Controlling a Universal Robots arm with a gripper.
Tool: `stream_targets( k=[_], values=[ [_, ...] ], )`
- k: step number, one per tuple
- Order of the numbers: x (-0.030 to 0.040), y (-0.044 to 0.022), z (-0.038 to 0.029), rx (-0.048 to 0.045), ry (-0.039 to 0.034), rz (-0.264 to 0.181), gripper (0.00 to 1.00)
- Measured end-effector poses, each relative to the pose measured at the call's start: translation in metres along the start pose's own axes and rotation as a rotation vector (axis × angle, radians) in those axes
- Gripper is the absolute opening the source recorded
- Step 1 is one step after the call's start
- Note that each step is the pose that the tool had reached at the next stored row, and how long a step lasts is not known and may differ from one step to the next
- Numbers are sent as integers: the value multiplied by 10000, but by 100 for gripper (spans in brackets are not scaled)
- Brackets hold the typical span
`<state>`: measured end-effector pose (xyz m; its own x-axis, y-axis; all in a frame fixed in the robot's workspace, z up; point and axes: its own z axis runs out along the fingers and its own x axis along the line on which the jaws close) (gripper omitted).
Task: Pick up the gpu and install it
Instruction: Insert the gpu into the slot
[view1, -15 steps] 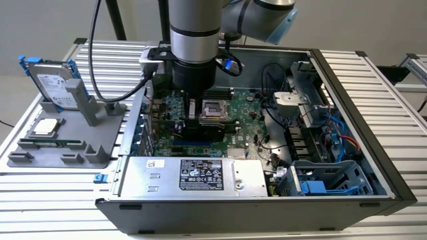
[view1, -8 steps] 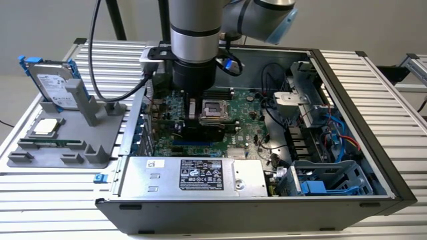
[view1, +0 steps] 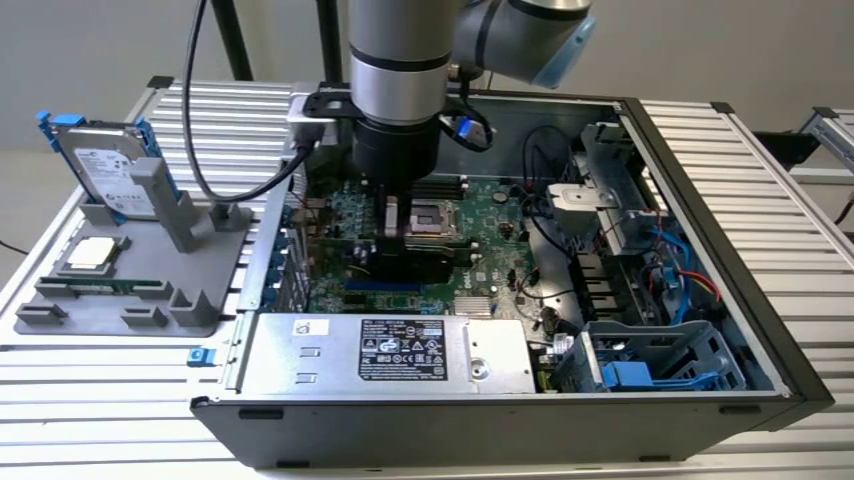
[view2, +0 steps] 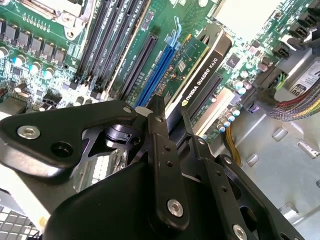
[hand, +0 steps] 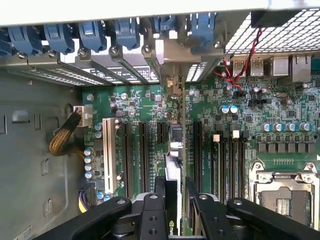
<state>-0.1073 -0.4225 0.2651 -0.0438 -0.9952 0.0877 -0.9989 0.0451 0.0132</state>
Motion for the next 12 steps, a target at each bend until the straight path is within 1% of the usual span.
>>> stream_targets(
  k=[3, 12],
  values=[
    [1, -12, -15, -2, 1, -10, 0],
    [9, -12, -15, 31, 1, -64, 0]
  ],
)
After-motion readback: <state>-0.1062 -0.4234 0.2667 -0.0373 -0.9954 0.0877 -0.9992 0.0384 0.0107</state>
